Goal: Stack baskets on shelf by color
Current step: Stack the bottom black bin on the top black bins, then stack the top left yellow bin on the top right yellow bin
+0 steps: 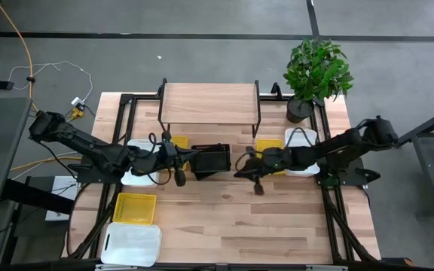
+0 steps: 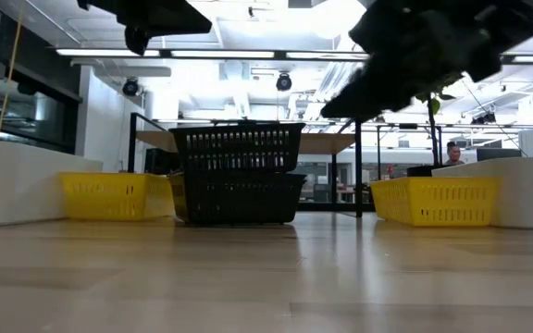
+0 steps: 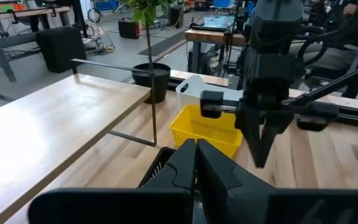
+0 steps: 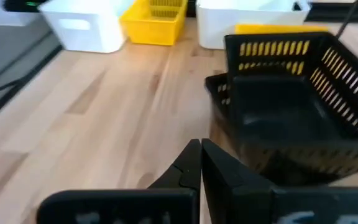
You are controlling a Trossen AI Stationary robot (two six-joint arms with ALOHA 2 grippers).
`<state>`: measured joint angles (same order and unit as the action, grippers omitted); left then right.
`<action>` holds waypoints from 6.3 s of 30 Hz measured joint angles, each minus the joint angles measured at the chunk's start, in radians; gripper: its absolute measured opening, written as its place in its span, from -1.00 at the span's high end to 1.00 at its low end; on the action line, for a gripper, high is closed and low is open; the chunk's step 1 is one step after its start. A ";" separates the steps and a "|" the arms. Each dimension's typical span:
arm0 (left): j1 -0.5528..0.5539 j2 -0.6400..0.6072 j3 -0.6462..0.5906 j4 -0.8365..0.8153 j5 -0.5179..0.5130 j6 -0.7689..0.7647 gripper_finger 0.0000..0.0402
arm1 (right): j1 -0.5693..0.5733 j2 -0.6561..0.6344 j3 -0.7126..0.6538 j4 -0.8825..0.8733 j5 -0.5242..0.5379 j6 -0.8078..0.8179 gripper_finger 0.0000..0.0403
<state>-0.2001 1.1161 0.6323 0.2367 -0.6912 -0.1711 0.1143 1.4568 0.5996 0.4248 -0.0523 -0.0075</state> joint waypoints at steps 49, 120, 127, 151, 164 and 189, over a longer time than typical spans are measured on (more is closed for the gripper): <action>0.038 0.154 -0.001 -0.001 0.010 -0.030 1.00 | 0.029 -0.088 0.031 -0.203 0.254 0.038 1.00; 0.232 0.512 0.217 -0.239 0.201 0.130 1.00 | 0.026 -0.664 -0.483 0.285 0.244 0.079 1.00; 0.261 0.637 0.439 -0.525 0.240 0.129 1.00 | 0.026 -0.663 -0.483 0.281 0.238 0.087 1.00; 0.268 0.858 0.632 -0.481 0.378 0.130 1.00 | 0.026 -0.663 -0.483 0.275 0.236 0.089 1.00; 0.176 0.858 0.632 -0.420 0.433 0.141 1.00 | 0.026 -0.663 -0.483 0.275 0.236 0.089 1.00; 0.199 0.771 0.633 -0.404 0.366 0.175 1.00 | 0.026 -0.664 -0.483 0.268 0.236 0.089 1.00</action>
<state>-0.0012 1.8874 1.2655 -0.1672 -0.3257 0.0043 0.1402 0.7933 0.1162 0.6926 0.1841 0.0814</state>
